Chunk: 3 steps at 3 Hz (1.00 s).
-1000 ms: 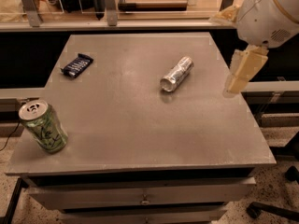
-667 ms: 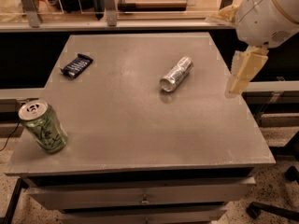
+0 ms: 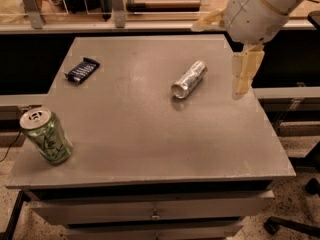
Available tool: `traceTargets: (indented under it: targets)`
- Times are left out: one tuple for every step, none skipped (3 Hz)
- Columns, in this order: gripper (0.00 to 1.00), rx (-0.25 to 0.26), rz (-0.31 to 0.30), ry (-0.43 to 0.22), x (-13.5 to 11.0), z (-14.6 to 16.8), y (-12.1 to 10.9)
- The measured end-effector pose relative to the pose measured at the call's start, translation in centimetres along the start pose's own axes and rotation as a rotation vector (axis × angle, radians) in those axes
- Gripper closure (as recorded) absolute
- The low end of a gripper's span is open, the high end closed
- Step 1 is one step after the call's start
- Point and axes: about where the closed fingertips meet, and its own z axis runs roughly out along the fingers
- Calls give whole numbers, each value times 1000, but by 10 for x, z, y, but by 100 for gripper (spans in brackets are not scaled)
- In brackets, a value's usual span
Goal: Move redbull can near rxbar blueberry
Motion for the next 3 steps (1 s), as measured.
traceTargets:
  targets:
    - [0, -82, -202, 14, -5, 25, -16]
    - [0, -97, -378, 43, -7, 41, -24]
    - [0, -87, -471, 91, -12, 54, -27]
